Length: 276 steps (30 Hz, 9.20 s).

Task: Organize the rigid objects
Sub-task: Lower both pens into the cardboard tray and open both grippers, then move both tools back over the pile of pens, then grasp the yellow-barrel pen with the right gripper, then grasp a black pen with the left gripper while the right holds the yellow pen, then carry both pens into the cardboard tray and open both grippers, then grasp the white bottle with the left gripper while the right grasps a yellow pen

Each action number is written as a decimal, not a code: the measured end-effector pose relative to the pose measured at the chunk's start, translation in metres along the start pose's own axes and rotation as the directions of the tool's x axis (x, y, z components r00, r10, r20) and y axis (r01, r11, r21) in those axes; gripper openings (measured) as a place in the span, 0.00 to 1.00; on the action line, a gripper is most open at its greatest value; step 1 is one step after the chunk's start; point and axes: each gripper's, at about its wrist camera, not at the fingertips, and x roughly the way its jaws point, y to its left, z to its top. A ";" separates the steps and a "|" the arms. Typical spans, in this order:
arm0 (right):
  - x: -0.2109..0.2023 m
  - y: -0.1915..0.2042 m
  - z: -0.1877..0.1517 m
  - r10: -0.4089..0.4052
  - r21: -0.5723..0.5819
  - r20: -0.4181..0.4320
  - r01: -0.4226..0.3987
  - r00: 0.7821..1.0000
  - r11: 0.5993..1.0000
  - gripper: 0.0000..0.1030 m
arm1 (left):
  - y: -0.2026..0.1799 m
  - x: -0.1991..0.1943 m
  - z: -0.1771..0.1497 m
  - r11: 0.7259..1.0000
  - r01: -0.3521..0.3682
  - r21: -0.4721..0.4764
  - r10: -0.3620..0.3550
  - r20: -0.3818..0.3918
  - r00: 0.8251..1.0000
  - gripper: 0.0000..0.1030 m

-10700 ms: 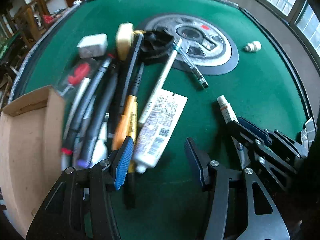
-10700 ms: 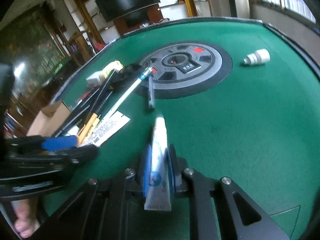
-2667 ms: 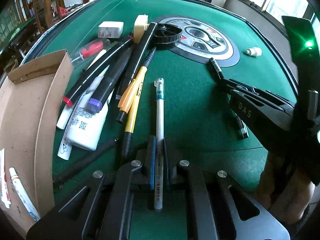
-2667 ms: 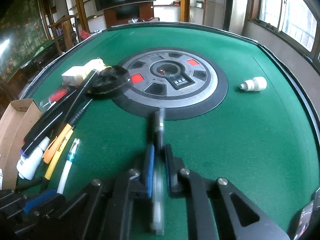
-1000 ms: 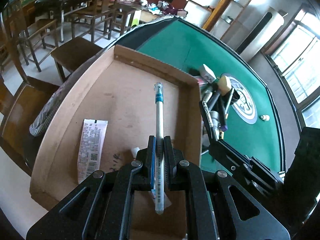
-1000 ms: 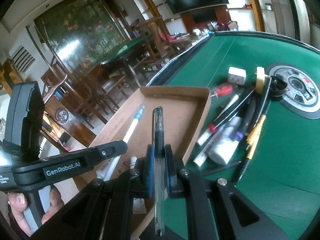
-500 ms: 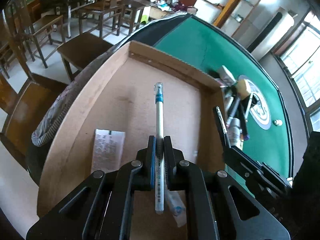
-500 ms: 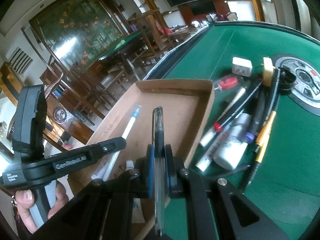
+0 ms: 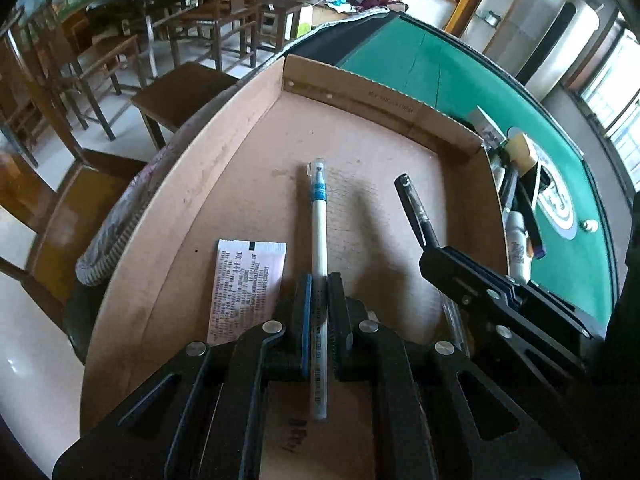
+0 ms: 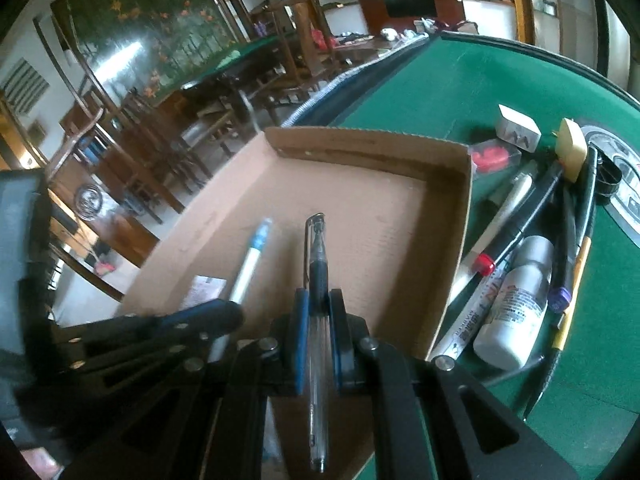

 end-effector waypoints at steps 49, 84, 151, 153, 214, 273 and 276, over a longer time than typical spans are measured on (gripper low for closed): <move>-0.056 -0.203 -0.004 0.105 0.371 0.071 -0.124 0.992 0.920 0.26 | -0.154 -0.023 -0.039 0.916 0.128 0.381 -0.153 0.036 0.988 0.40; -0.052 -0.207 0.003 0.085 0.432 0.055 -0.101 0.995 0.896 0.06 | -0.182 0.031 -0.031 0.856 0.059 0.513 -0.017 -0.086 0.996 0.32; -0.063 -0.208 0.003 -0.171 0.289 0.000 0.163 0.985 0.943 0.06 | -0.190 0.072 0.008 0.846 0.171 0.505 -0.062 -0.224 0.973 0.07; -0.062 -0.204 0.003 -0.182 0.271 -0.001 0.175 0.983 0.947 0.06 | -0.187 0.073 0.007 0.858 0.167 0.485 -0.065 -0.220 0.973 0.08; 0.003 0.002 -0.005 -0.006 -0.022 -0.054 0.005 0.999 1.000 0.06 | 0.031 0.001 0.011 0.991 0.135 -0.019 -0.136 -0.079 0.987 0.09; -0.075 -0.175 -0.015 0.024 0.307 -0.004 -0.021 1.000 0.952 0.32 | -0.125 -0.040 -0.022 0.956 0.178 0.232 -0.184 0.003 0.983 0.40; -0.063 -0.167 -0.015 -0.007 0.273 -0.029 0.015 1.000 0.962 0.25 | -0.127 -0.039 -0.020 0.956 0.162 0.243 -0.171 0.013 0.985 0.40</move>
